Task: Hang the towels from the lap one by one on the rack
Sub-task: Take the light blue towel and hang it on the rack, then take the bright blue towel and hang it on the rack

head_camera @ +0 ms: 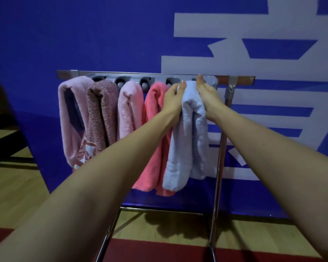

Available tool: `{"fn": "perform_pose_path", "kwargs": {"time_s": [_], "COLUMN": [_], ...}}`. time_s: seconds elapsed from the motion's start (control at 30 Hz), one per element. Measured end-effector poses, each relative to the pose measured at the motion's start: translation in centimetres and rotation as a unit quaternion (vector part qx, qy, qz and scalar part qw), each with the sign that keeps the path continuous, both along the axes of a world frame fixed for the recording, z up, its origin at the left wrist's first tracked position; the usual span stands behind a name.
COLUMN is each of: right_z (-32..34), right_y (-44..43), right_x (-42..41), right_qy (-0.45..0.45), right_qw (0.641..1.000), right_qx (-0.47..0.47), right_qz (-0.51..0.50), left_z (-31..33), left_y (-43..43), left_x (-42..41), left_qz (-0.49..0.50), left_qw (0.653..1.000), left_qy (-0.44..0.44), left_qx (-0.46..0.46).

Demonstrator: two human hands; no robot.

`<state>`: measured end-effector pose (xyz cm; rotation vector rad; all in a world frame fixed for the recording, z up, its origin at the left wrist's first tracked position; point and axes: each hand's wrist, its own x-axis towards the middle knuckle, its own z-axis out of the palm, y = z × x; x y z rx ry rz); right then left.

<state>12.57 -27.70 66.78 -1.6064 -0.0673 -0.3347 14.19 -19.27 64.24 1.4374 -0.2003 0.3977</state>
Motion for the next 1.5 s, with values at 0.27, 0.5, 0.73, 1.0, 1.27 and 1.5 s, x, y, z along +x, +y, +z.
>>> {"fn": "perform_pose_path", "kwargs": {"time_s": [0.27,0.5,0.73,1.0,1.27,1.5], "right_z": [-0.7,-2.7,-1.9,-5.7,-14.3,-25.3], "right_y": [0.9,1.5,1.5,1.7,3.3,6.3], "right_x": [5.0,5.4,3.4,-2.6,-10.2,-14.4], "right_qy": [0.009,-0.008,0.04,-0.036,-0.024,0.144], "right_qw": [0.999,0.999,0.998,0.983,0.957,0.946], "right_qx": [0.001,0.042,-0.012,-0.142,-0.167,-0.253], "right_qz": [-0.038,-0.021,-0.043,-0.112,-0.238,-0.14], "left_z": [0.0,-1.7,-2.2,-4.6,-10.4,-20.6], "left_y": [-0.7,-0.6,-0.8,-0.7,1.8,5.1], "left_x": [5.1,4.9,4.6,1.1,-11.7,-16.7], "left_qz": [-0.004,0.013,0.008,-0.011,0.021,0.182], "left_qw": [0.998,0.994,0.984,0.989,0.99,0.937], "left_qy": [0.063,0.105,0.157,0.142,0.141,0.265], "left_qx": [0.023,0.013,-0.079,-0.049,0.019,0.133]}}
